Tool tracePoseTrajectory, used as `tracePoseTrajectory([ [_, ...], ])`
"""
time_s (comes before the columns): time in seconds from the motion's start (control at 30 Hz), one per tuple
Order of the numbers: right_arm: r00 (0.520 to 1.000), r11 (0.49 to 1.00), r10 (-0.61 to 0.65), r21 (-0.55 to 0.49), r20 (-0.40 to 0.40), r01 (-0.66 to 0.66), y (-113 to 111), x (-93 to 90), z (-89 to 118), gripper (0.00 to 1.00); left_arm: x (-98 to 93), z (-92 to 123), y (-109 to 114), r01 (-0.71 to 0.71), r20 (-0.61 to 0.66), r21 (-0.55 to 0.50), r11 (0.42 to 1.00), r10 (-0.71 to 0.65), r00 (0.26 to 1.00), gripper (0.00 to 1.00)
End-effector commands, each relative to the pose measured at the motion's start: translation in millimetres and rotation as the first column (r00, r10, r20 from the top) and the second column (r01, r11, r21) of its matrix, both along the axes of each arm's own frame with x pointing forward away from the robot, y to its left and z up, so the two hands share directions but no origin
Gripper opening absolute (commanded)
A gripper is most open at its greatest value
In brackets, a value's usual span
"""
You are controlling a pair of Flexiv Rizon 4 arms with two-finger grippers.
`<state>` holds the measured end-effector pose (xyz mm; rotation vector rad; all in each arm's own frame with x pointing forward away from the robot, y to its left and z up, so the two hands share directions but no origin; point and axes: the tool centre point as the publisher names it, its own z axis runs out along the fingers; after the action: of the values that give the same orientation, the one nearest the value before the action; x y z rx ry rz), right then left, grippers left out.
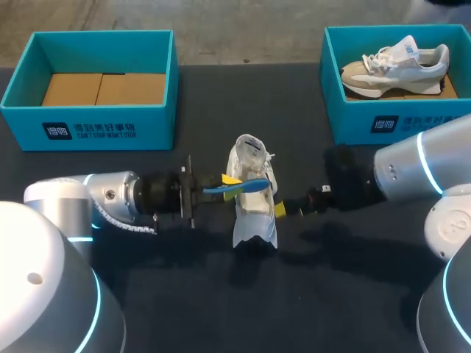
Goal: Take the shoe out of the shoebox, open the shoe tongue, remove and reinsert the insole, then place the shoe into the shoebox
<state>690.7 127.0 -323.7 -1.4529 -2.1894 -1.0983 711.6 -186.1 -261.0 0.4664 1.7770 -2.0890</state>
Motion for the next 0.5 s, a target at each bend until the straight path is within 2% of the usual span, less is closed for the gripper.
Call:
tracePoseTrajectory([
  [0.03, 1.0, 1.0, 0.03, -0.006, 0.005, -0.03, -5.9, -5.8, 2.5, 1.0, 0.8, -3.7, -5.4, -0.01, 0.019, -0.001, 1.0, 0.01, 1.0, 0.0],
  [0.5, 0.998, 0.998, 0.058, 0.0, -0.024, -0.058, -16.1, -9.3, -0.9, 1.0, 5.4, -12.5, -13.5, -0.024, 0.037, -0.024, 0.999, 0.025, 0.999, 0.0],
])
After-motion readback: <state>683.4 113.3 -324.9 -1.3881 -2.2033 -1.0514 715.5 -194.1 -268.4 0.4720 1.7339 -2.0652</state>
